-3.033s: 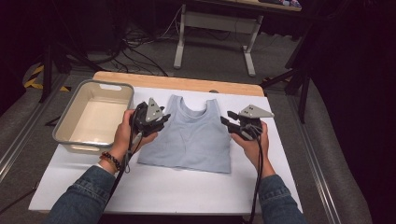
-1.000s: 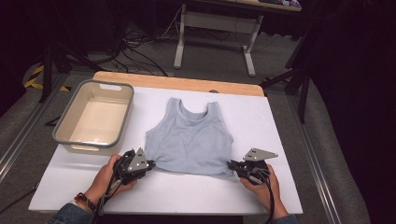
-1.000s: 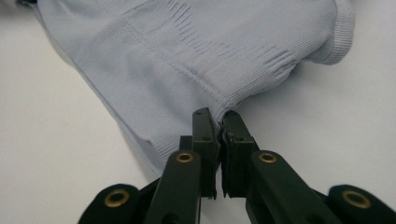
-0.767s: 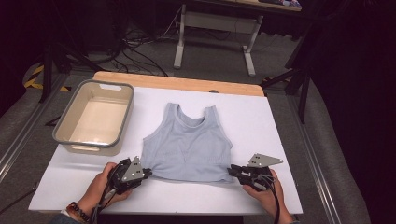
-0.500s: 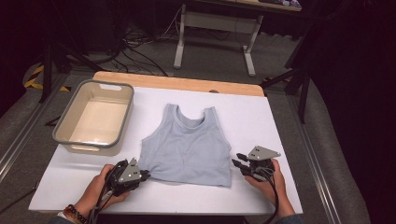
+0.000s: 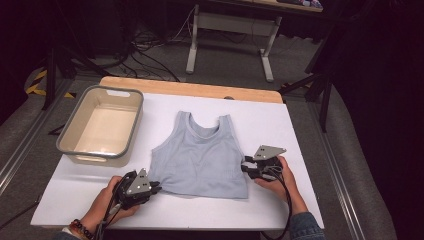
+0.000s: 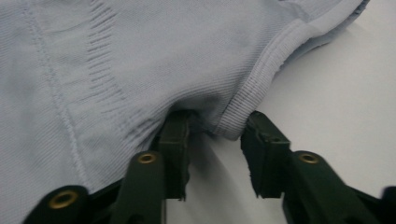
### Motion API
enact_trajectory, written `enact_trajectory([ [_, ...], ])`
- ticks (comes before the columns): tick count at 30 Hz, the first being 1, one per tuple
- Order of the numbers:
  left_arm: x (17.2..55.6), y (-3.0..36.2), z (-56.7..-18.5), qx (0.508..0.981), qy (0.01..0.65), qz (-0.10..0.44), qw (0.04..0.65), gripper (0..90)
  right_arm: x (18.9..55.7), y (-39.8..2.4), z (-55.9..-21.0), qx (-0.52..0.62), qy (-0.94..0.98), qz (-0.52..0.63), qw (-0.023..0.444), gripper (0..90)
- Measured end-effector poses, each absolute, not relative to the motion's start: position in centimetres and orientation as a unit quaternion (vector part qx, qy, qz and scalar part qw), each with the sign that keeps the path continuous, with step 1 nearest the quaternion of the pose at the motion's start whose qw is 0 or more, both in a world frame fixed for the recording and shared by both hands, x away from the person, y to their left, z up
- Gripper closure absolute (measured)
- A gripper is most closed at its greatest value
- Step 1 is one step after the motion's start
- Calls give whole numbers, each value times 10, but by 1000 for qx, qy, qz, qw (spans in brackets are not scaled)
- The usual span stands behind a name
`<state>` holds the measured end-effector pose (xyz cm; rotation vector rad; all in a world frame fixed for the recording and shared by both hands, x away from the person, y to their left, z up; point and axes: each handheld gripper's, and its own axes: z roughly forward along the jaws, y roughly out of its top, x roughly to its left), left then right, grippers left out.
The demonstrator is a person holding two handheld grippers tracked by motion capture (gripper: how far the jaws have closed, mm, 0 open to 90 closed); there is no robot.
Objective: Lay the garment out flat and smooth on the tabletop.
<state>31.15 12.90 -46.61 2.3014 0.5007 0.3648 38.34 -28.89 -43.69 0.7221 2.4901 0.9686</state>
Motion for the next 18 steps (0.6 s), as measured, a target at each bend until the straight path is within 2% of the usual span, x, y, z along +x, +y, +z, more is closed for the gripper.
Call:
enact_trajectory([
  [2,312,129,-466,898,193,143,369,794,384,-287,-438,254,885,344,184,738],
  [5,311,129,-466,899,191,146,367,793,382,-289,-437,253,886,338,190,774],
  [18,307,125,-465,901,176,161,362,832,380,-312,-427,290,876,326,204,804],
])
